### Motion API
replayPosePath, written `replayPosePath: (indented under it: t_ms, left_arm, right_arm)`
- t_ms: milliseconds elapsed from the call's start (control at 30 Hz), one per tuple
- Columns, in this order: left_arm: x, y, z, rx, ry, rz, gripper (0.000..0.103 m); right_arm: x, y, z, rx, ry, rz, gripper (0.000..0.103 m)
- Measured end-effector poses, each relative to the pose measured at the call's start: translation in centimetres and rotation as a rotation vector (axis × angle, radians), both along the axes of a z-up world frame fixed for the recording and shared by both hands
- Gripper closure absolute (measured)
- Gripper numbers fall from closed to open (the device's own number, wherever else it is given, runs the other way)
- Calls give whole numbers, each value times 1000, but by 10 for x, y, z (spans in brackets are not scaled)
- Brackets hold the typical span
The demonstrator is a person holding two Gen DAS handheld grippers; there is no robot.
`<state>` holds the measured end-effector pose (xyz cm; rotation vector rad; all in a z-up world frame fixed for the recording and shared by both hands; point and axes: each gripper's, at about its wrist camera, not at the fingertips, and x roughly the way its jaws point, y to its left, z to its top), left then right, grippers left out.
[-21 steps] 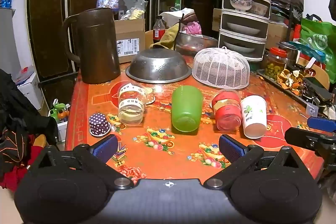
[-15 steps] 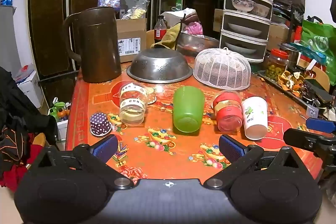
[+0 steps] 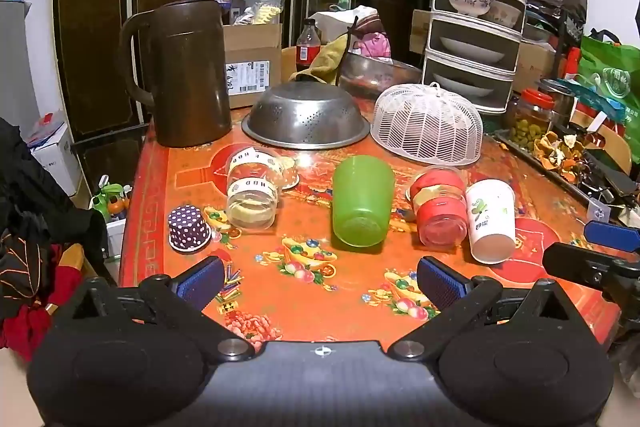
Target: Flip cup upright
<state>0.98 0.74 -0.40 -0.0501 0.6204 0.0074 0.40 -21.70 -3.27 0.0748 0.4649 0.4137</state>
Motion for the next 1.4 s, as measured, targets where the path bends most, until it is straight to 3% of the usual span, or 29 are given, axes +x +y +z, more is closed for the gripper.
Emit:
replayPosePath:
  t_ms: [1400]
  left_arm:
    - [-5,-4,0,1,9,-6,0]
  right_arm:
    - [-4,-2,3,0,10,6,1]
